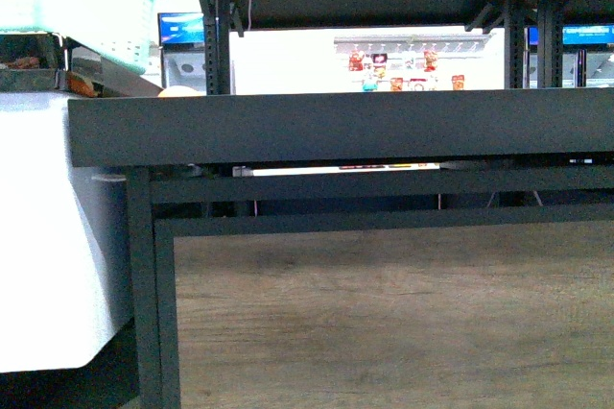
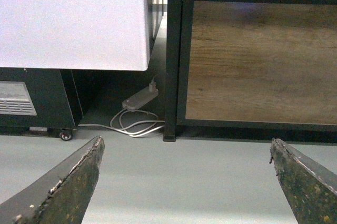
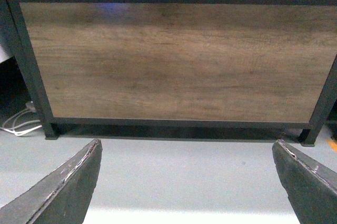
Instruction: Pick lemon from shelf
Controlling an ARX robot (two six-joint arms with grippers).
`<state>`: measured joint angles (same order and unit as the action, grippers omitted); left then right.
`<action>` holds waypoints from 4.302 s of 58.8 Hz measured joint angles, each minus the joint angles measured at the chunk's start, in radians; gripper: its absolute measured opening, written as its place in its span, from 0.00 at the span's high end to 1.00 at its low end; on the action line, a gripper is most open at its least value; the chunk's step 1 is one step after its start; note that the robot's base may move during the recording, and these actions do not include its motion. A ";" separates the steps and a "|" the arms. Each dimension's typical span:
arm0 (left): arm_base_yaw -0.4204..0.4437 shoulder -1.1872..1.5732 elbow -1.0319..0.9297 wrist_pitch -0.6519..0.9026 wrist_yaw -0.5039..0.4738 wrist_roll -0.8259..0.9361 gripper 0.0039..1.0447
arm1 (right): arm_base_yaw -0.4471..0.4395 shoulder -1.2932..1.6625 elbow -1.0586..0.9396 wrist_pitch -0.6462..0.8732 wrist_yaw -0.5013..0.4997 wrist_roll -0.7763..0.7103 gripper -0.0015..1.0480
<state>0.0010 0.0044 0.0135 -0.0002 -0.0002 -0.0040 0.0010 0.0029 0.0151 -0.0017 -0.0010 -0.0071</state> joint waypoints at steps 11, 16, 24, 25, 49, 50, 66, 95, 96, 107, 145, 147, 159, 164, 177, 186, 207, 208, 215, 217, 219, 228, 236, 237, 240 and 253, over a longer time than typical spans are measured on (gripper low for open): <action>0.000 0.000 0.000 0.000 0.000 0.000 0.07 | 0.000 0.000 0.000 0.000 0.000 0.000 0.07; 0.000 0.000 0.000 0.000 0.000 0.000 0.07 | 0.000 0.000 0.000 0.000 0.000 0.000 0.07; 0.000 0.000 0.000 0.000 0.000 0.000 0.07 | 0.000 0.000 0.000 0.000 0.000 0.000 0.07; 0.000 0.000 0.000 0.000 0.000 0.000 0.07 | 0.000 0.000 0.000 0.000 0.000 0.000 0.07; 0.000 0.000 0.000 0.000 0.000 0.000 0.07 | 0.000 0.000 0.000 0.000 0.000 0.000 0.07; 0.000 0.000 0.000 0.000 0.000 0.000 0.07 | 0.000 0.000 0.000 0.000 0.000 0.000 0.07; 0.000 0.000 0.000 0.000 0.000 0.000 0.07 | 0.000 0.000 0.000 0.000 0.000 0.000 0.07; 0.000 0.000 0.000 0.000 0.000 0.000 0.07 | 0.000 0.000 0.000 0.000 0.000 0.000 0.07; 0.000 0.000 0.000 0.000 0.000 0.000 0.07 | 0.000 0.000 0.000 0.000 0.000 0.000 0.07; 0.000 0.000 0.000 0.000 0.000 0.000 0.07 | 0.000 0.000 0.000 0.000 0.000 0.000 0.07; 0.000 0.000 0.000 0.000 0.000 0.000 0.07 | 0.000 0.000 0.000 0.000 0.000 0.000 0.07; 0.000 0.000 0.000 0.000 0.000 0.000 0.07 | 0.000 0.000 0.000 0.000 0.001 0.000 0.07; 0.000 0.000 0.000 0.000 0.000 0.000 0.07 | 0.000 0.000 0.000 0.000 0.000 0.000 0.07; 0.000 0.000 0.000 0.000 0.000 0.000 0.07 | 0.000 0.000 0.000 0.000 0.000 0.000 0.07; 0.000 0.000 0.000 0.000 0.000 0.000 0.07 | 0.000 0.000 0.000 0.000 0.000 0.000 0.07; 0.000 0.000 0.000 0.000 0.000 0.000 0.07 | 0.000 0.000 0.000 0.000 0.000 0.000 0.07; 0.000 0.000 0.000 0.000 0.000 0.000 0.07 | 0.000 0.000 0.000 0.000 0.000 0.000 0.07; 0.000 0.000 0.000 0.000 0.000 0.000 0.07 | 0.000 0.000 0.000 0.000 0.000 0.000 0.07; 0.000 0.000 0.000 0.000 0.000 0.000 0.07 | 0.000 0.000 0.000 0.000 0.000 0.000 0.07; 0.000 0.000 0.000 0.000 0.000 0.000 0.07 | 0.000 0.000 0.000 0.000 0.001 0.001 0.07; 0.000 0.000 0.000 0.000 0.000 0.000 0.07 | 0.000 0.000 0.000 0.000 0.000 0.000 0.07; 0.000 0.000 0.000 0.000 0.000 0.000 0.07 | 0.000 0.000 0.000 0.000 0.000 0.001 0.07; 0.000 0.000 0.000 0.000 0.001 0.000 0.07 | 0.000 0.000 0.000 0.000 0.000 0.001 0.07; 0.000 0.000 0.000 0.000 0.000 0.000 0.07 | 0.000 0.000 0.000 0.000 0.001 0.001 0.07; 0.000 0.000 0.000 0.000 0.000 0.000 0.07 | 0.000 0.001 0.000 0.000 0.001 0.000 0.07; 0.000 0.000 0.000 0.000 0.000 0.000 0.07 | 0.000 0.001 0.000 0.000 0.001 0.001 0.07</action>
<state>0.0010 0.0044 0.0135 -0.0002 -0.0006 -0.0040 0.0010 0.0036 0.0151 -0.0017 -0.0002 -0.0059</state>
